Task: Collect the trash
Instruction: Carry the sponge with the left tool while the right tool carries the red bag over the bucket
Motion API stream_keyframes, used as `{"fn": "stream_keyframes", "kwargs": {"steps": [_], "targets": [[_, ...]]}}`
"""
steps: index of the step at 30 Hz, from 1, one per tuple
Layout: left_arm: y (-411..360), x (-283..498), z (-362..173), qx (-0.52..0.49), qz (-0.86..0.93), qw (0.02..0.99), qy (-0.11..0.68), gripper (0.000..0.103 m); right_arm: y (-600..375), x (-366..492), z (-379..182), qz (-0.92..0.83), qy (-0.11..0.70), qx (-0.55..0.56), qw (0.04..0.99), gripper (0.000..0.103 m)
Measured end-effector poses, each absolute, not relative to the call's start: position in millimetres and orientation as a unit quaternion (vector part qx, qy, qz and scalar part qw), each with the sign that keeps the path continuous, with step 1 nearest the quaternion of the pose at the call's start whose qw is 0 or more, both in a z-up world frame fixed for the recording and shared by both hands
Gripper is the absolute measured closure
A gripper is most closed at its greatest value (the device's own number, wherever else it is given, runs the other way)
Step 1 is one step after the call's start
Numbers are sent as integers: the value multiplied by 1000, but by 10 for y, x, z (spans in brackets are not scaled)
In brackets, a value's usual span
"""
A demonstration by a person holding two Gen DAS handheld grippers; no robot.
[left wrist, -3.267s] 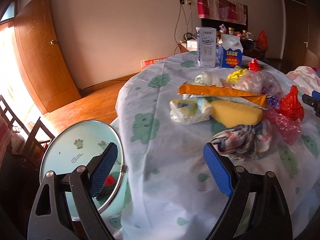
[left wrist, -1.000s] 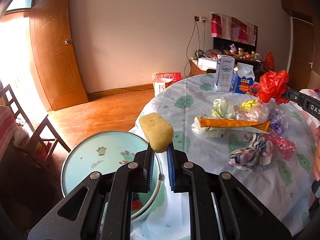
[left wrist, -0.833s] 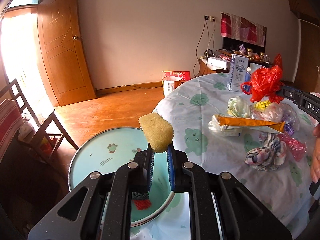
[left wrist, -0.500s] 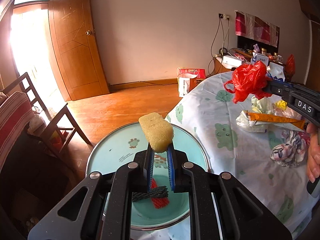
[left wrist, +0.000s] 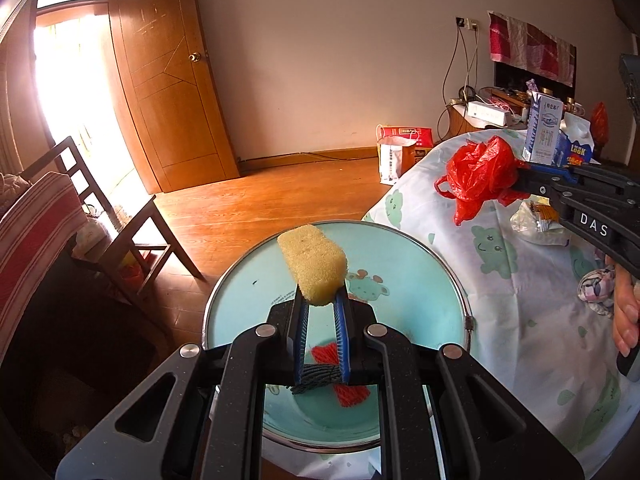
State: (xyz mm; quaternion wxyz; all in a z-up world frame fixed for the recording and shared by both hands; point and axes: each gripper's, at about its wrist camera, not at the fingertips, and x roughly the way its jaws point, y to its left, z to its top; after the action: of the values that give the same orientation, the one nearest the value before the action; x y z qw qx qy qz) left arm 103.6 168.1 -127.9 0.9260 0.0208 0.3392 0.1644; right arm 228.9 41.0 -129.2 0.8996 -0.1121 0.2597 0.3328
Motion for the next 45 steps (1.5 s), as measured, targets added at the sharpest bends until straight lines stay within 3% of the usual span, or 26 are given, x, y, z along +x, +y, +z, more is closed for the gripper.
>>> {"fn": "stream_keyframes", "kwargs": {"steps": [45], "targets": [[1855,890,-1301,15,204,921,332,90,714,2230,-1441,371,260,-173,874,94]]}}
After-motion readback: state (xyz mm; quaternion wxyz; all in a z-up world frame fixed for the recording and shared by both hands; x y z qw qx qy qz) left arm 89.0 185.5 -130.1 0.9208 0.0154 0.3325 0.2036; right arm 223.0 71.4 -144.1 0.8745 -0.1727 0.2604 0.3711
